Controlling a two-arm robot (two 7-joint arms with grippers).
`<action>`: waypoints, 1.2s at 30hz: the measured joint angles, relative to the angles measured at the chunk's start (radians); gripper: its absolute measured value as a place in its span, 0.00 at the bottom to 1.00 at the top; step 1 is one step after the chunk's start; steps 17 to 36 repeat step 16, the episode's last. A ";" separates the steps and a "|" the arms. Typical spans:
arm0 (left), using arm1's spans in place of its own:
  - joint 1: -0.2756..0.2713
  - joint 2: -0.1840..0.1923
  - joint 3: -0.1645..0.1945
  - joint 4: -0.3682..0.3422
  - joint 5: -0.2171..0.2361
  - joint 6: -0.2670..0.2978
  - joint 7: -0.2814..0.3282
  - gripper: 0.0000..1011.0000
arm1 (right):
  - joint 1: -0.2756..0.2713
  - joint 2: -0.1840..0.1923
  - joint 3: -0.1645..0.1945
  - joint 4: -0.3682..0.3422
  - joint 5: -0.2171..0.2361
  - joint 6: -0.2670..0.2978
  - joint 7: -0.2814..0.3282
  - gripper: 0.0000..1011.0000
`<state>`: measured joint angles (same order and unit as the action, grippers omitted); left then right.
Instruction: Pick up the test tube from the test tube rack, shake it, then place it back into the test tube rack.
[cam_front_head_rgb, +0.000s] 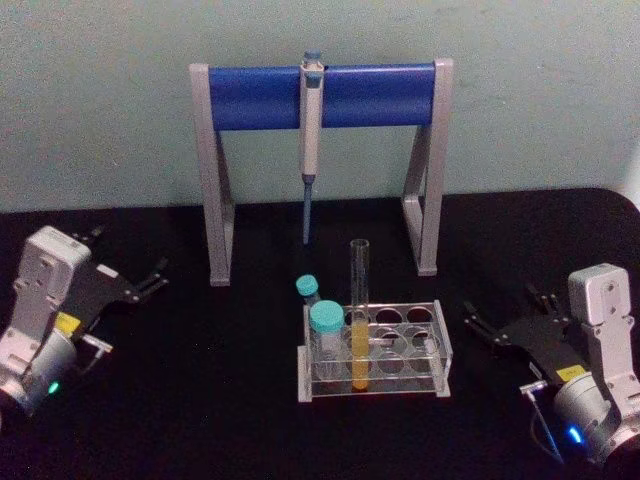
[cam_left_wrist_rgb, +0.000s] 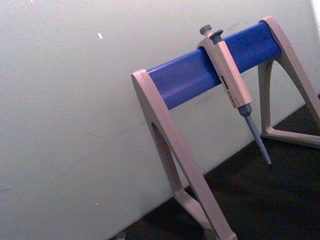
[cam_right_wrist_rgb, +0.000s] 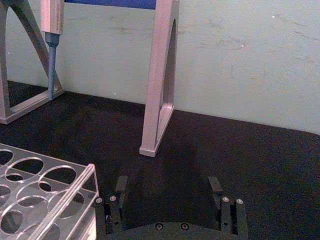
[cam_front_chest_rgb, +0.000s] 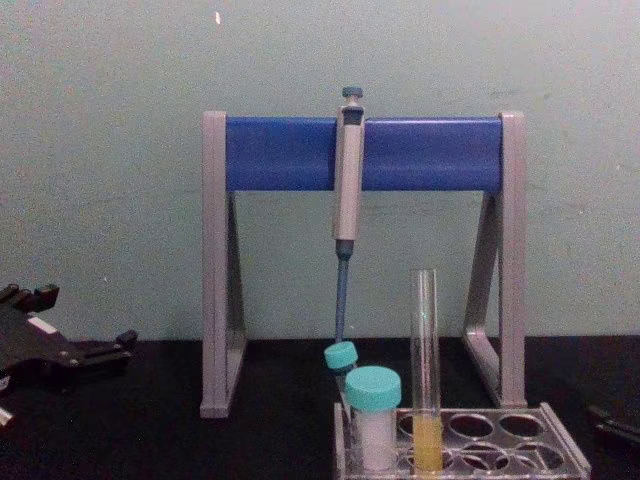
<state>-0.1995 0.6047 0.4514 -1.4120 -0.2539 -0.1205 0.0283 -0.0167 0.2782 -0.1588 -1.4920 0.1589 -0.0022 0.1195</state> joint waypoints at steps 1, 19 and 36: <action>0.000 0.000 0.000 0.000 0.000 0.000 0.000 0.99 | 0.000 0.000 0.000 0.000 0.000 0.000 0.000 0.99; 0.000 0.000 0.000 0.000 0.000 0.000 0.000 0.99 | 0.000 0.000 0.000 0.000 0.001 0.000 0.000 0.99; 0.000 0.000 0.000 0.000 0.000 0.000 0.000 0.99 | 0.000 0.000 0.000 0.000 0.001 0.000 0.000 0.99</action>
